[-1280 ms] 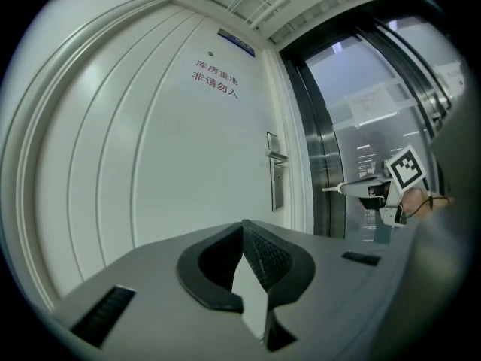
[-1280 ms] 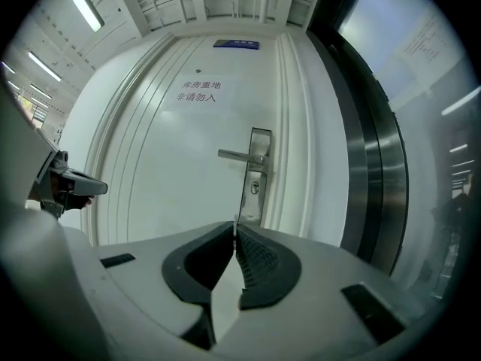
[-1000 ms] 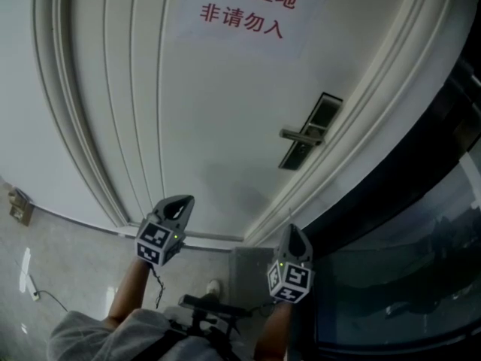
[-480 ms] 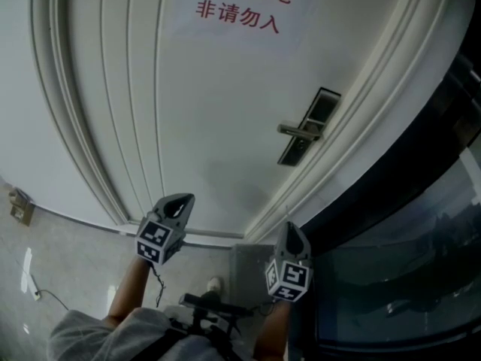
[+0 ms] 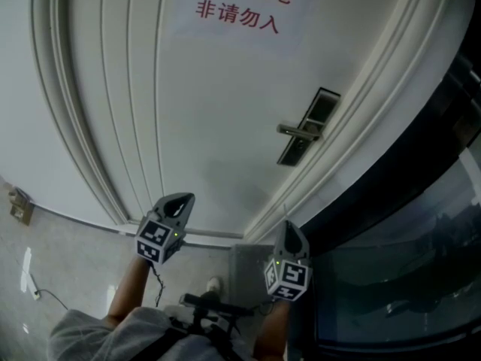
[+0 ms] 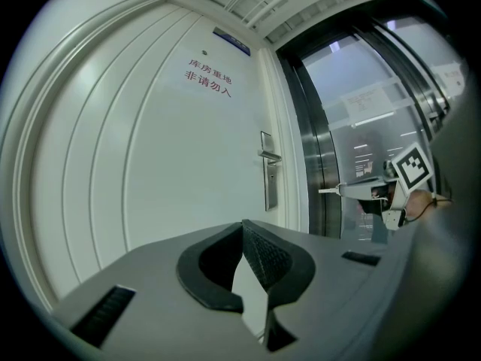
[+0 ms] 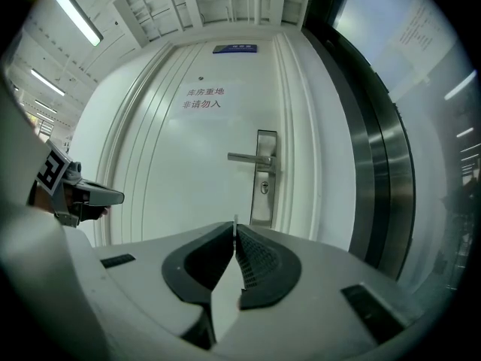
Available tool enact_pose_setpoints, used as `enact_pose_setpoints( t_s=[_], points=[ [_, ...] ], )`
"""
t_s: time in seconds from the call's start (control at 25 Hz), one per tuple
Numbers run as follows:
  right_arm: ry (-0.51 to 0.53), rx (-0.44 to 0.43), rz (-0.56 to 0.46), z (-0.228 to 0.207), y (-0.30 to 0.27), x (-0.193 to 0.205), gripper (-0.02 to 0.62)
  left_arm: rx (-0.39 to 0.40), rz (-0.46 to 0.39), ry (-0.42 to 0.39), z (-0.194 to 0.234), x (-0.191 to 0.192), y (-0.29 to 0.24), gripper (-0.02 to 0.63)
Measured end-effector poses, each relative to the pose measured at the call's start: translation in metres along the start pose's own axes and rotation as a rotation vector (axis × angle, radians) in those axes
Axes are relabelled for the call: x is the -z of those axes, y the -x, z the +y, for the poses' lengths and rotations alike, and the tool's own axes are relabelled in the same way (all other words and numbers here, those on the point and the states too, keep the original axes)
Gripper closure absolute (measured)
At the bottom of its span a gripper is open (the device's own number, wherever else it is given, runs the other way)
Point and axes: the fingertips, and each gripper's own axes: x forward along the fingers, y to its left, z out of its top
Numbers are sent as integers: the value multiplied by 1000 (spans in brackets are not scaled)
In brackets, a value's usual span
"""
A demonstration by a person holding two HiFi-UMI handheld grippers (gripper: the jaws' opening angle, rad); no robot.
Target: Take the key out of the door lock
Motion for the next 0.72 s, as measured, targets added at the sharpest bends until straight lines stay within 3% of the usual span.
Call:
enact_pose_setpoints(
  t_s=[0.72],
  points=[
    [-12,-21,1,0,3,2,575,4,-1,-2,-6,0,-1,614]
  ],
)
